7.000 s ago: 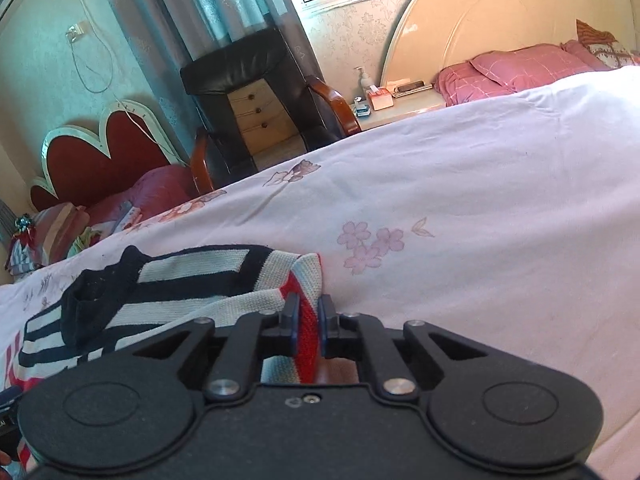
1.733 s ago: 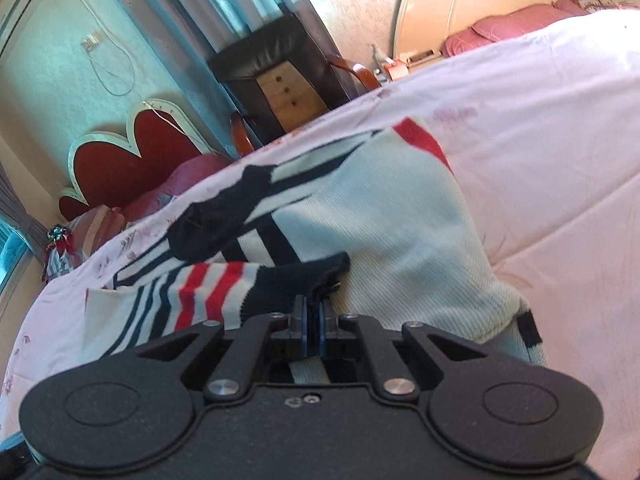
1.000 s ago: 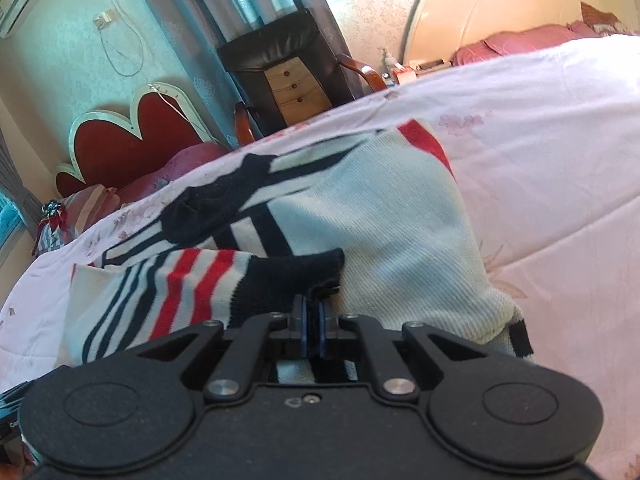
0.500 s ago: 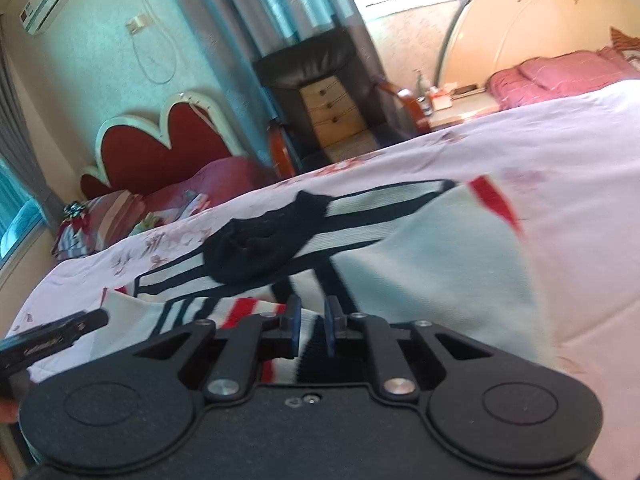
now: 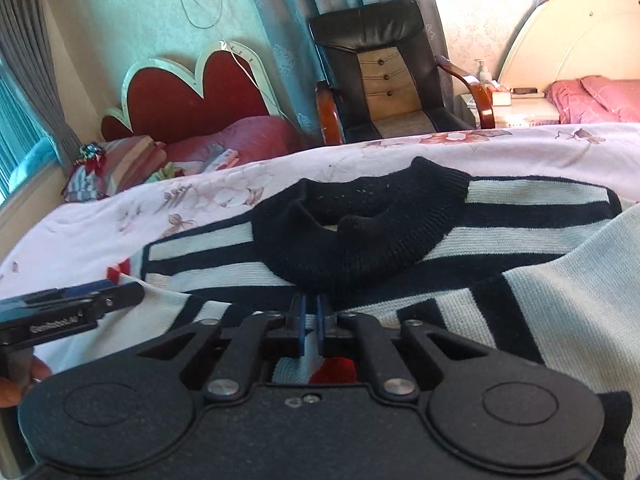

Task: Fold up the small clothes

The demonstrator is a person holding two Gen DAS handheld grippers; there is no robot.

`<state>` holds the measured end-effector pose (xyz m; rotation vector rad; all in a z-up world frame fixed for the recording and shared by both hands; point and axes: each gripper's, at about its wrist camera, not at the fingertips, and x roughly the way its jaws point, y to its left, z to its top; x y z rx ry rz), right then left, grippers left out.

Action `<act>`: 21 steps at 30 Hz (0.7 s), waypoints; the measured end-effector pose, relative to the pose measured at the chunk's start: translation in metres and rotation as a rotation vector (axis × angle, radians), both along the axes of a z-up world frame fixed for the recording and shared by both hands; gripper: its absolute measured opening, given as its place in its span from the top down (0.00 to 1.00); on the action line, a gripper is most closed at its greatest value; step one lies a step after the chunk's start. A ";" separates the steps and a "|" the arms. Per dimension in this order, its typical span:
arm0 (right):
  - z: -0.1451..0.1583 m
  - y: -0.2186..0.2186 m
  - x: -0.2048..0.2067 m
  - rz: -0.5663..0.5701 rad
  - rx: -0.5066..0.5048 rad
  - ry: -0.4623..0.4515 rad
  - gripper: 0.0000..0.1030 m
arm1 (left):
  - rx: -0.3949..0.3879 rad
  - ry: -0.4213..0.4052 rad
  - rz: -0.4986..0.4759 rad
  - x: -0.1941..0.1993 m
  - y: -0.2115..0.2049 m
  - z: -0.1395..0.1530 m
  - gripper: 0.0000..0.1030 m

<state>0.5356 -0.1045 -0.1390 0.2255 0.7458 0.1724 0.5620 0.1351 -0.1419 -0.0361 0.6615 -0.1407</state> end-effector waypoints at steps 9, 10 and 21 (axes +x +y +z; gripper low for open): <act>0.011 0.012 -0.005 0.036 -0.093 -0.060 0.86 | 0.117 -0.107 -0.031 -0.009 -0.010 0.019 0.41; 0.016 0.015 -0.006 0.053 -0.067 -0.078 0.86 | 0.084 -0.100 -0.037 -0.007 -0.010 0.021 0.41; 0.002 0.053 0.004 0.096 -0.208 -0.062 0.89 | 0.044 -0.023 -0.018 0.001 -0.004 -0.003 0.36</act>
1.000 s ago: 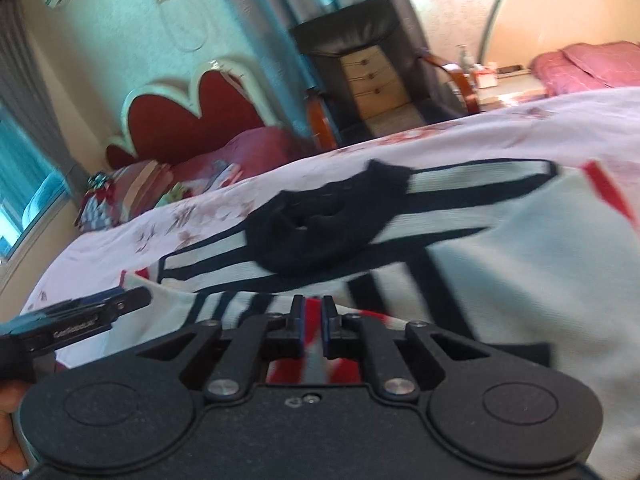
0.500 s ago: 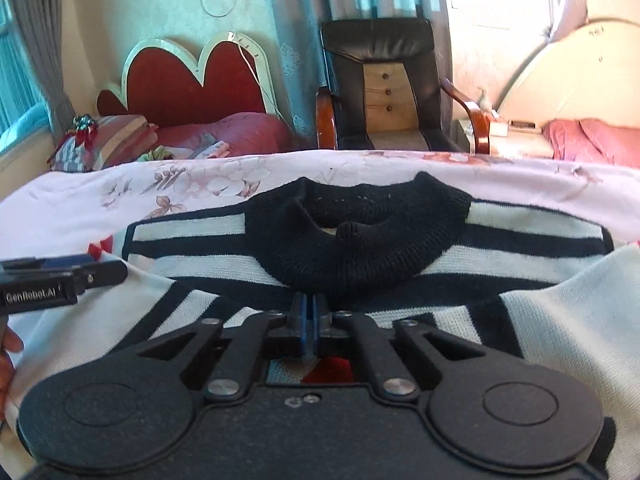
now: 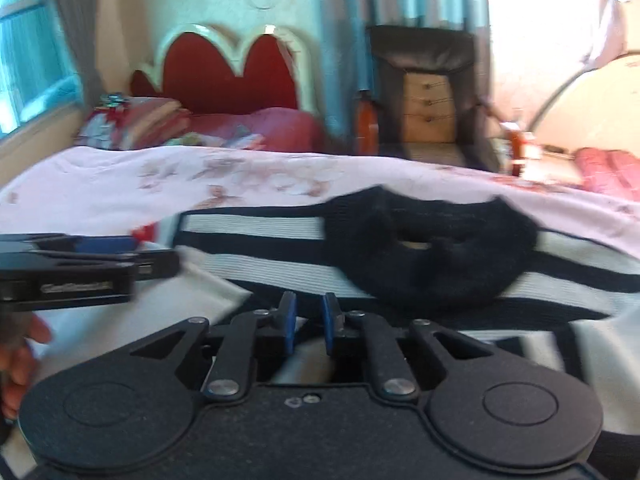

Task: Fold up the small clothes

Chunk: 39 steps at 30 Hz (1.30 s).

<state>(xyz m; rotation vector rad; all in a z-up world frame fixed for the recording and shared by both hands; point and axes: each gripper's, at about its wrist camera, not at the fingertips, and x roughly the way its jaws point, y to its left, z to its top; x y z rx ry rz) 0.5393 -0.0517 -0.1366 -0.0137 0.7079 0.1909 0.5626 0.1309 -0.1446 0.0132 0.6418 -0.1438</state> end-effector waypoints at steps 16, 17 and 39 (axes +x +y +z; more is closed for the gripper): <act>0.006 -0.011 -0.039 -0.005 -0.017 -0.024 0.84 | 0.084 -0.018 -0.027 -0.058 -0.057 0.005 0.34; 0.007 -0.013 -0.043 -0.008 -0.028 -0.026 0.84 | 0.078 -0.030 -0.022 -0.064 -0.053 0.002 0.34; 0.006 -0.150 -0.125 -0.342 0.255 0.051 0.83 | 0.030 -0.004 0.056 -0.114 -0.042 0.005 0.33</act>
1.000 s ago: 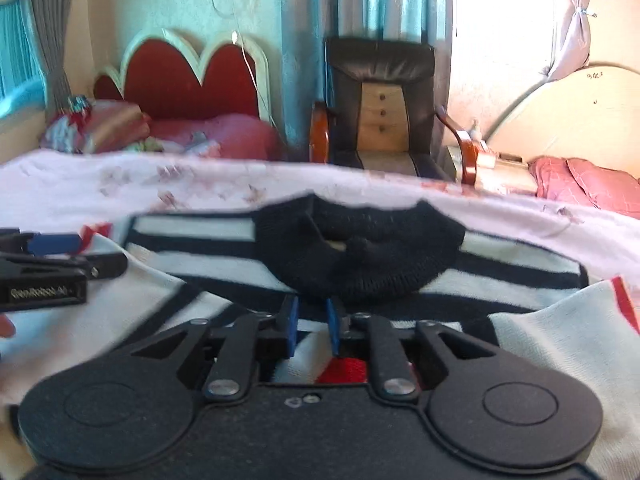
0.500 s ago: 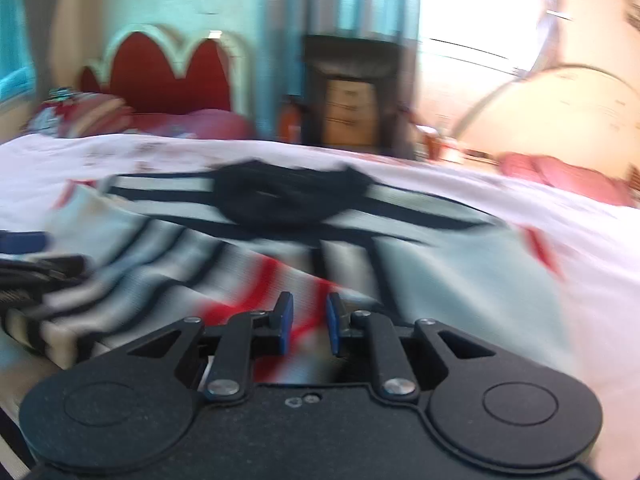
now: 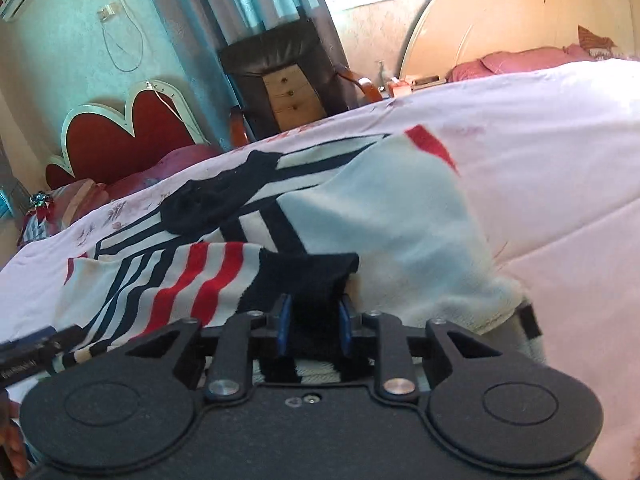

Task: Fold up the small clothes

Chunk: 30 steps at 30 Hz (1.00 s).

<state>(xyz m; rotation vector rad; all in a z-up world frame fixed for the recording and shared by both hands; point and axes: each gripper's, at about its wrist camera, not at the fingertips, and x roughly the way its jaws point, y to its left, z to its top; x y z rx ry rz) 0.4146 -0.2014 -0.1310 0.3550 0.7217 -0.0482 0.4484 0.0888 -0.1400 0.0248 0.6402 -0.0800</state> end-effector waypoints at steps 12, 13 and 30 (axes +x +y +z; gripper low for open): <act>0.001 0.012 -0.012 0.009 -0.114 0.008 0.90 | 0.034 0.009 -0.054 -0.003 0.003 0.008 0.33; 0.004 0.012 -0.011 -0.005 -0.123 0.010 0.82 | 0.029 -0.006 -0.060 -0.006 0.003 0.012 0.33; 0.009 0.049 -0.002 0.052 -0.369 0.089 0.75 | 0.075 0.020 -0.094 -0.014 0.009 0.014 0.24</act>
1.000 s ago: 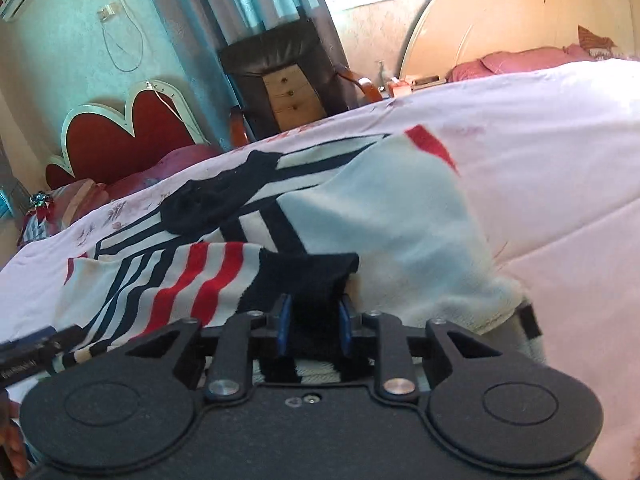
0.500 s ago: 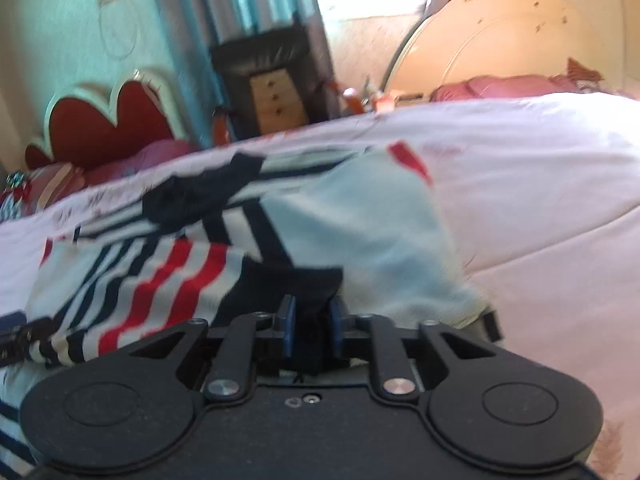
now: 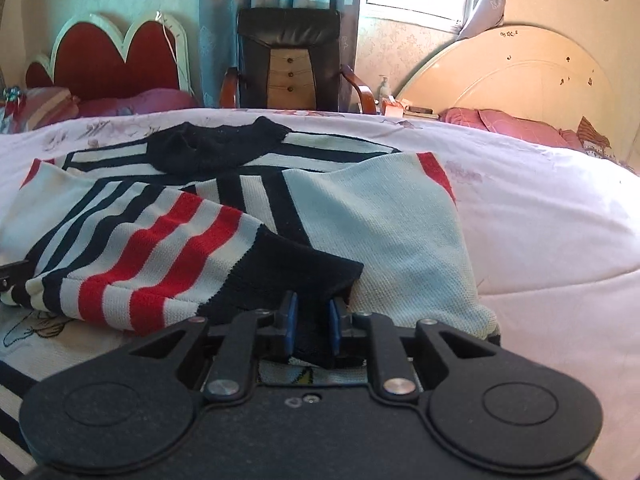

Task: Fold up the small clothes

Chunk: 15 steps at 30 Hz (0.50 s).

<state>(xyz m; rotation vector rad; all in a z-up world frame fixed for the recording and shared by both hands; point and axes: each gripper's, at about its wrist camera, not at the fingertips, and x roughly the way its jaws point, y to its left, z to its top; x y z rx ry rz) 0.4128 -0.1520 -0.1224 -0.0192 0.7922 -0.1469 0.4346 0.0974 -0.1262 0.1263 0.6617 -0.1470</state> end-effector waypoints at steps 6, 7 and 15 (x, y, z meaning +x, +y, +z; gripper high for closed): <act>0.032 -0.028 -0.053 -0.008 0.216 -0.052 0.58 | -0.088 0.039 0.015 -0.066 0.048 0.015 0.24; 0.031 -0.034 -0.065 -0.008 0.236 -0.044 0.60 | -0.070 0.061 0.032 -0.082 0.055 0.012 0.24; 0.026 -0.066 -0.171 -0.033 0.312 -0.003 0.60 | -0.058 0.156 0.116 -0.198 0.075 -0.002 0.24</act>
